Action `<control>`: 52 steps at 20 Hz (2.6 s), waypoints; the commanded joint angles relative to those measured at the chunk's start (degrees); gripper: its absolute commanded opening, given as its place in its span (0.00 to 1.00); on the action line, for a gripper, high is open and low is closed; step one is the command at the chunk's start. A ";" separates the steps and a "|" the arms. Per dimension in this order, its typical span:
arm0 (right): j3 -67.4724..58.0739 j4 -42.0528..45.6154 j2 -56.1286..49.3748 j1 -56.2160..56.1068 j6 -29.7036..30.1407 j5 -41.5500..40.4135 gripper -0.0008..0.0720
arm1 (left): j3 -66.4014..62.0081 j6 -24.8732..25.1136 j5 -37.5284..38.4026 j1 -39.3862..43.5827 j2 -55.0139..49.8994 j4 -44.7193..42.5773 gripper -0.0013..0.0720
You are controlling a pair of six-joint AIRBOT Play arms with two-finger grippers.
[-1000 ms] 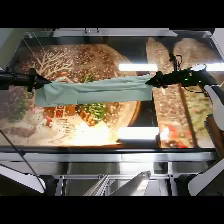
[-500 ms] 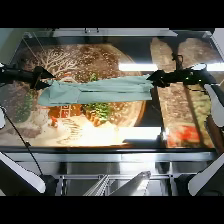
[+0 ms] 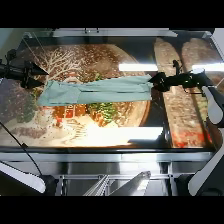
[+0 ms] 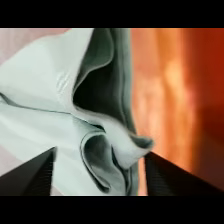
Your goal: Fold the shirts.
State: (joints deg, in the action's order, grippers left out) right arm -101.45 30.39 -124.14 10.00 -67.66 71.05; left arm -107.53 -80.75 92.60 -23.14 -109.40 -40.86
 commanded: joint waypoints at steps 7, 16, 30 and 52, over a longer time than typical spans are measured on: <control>-7.69 -0.63 -5.05 -6.78 -0.90 3.87 0.04 | 10.03 3.74 -12.35 15.89 4.37 0.07 0.01; -11.96 -3.78 7.74 -6.27 -1.38 17.00 0.04 | 0.28 -0.72 -18.60 35.34 -14.91 -0.44 0.01; -12.11 0.79 18.36 -23.85 -5.95 -0.72 0.04 | -5.70 9.66 -1.31 18.08 10.54 38.40 0.02; -17.05 -52.89 -8.59 -48.83 22.03 -33.46 0.49 | 26.23 17.94 -2.56 2.62 49.05 31.93 0.04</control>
State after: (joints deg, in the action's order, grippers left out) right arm -118.61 -35.92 -132.77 -40.25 -34.06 38.44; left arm -83.20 -62.89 90.15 -20.45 -61.30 -8.82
